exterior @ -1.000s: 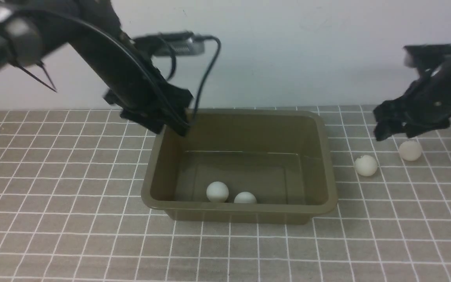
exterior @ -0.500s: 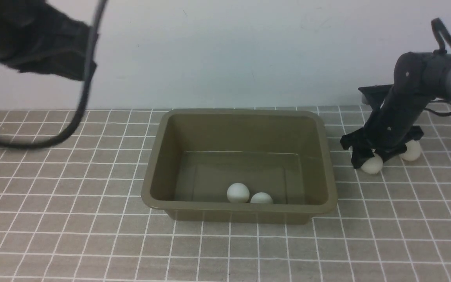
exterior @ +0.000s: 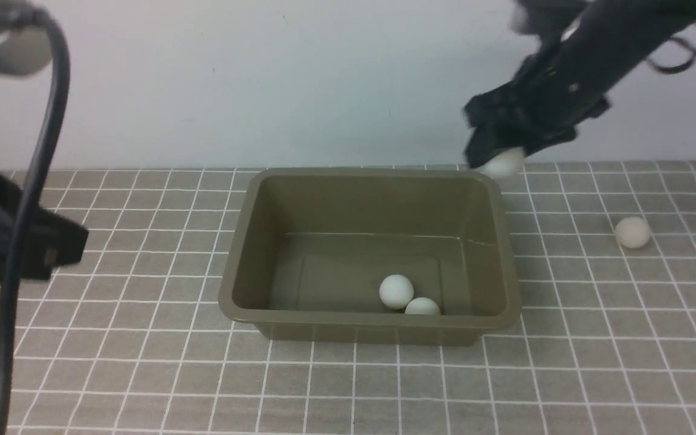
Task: Put the table tennis balls into the box on the grey coffee tablecloth.
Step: 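Release the ping pong ball into the bin and lift the gripper away, then reach for and grasp a ping pong ball on the table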
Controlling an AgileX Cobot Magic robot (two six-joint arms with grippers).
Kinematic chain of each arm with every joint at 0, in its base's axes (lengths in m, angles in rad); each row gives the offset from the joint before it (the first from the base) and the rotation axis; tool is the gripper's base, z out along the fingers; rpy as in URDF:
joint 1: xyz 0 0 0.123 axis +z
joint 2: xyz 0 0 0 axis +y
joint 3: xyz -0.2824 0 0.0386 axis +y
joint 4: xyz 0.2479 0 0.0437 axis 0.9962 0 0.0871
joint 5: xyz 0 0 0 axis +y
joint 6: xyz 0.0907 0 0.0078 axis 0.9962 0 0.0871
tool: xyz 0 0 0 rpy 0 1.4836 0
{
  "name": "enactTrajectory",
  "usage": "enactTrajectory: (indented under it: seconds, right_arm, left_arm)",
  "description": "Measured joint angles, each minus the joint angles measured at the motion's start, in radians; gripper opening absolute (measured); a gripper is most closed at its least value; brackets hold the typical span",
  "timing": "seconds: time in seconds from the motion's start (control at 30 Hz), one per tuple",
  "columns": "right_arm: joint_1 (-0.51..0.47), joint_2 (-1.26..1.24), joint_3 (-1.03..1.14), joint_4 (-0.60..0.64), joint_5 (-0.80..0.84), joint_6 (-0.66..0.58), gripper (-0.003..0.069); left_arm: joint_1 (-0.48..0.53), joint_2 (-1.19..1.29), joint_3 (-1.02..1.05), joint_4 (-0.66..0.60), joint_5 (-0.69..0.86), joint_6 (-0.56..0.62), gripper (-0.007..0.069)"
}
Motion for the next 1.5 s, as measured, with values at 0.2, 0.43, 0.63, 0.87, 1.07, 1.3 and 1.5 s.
enactTrajectory:
  seconds: [0.2,0.43,0.63,0.87,1.07,1.3,1.5]
  right_arm:
    - [0.047,0.048,0.006,-0.080,-0.008,0.005,0.0469]
    - [0.045,0.016,0.006,-0.328,0.021,0.050,0.0681]
    - [-0.119,0.027,0.006,-0.579,0.018,0.210,0.0650]
    - [-0.341,0.199,0.006,-0.375,-0.127,0.221,0.0573]
    - [-0.371,0.292,0.006,-0.338,-0.218,0.217,0.0569]
    - [-0.378,0.331,0.006,-0.252,-0.195,0.167,0.0547]
    - [-0.378,0.337,0.006,-0.241,-0.160,0.146,0.0344]
  left_arm:
    - [0.000,-0.060,0.084,-0.046,-0.016,-0.001,-0.0005]
    - [0.000,-0.086,0.085,-0.049,-0.022,-0.001,-0.0005]
    - [0.000,-0.086,0.085,-0.054,-0.015,-0.001,-0.0005]
    - [0.000,-0.086,0.085,-0.076,0.010,-0.001,-0.0005]
    - [0.000,-0.086,0.085,-0.098,0.015,-0.001,-0.0005]
    - [0.000,-0.086,0.085,-0.103,0.033,-0.003,-0.0005]
    - [0.000,-0.086,0.085,-0.105,0.050,-0.005,-0.0005]
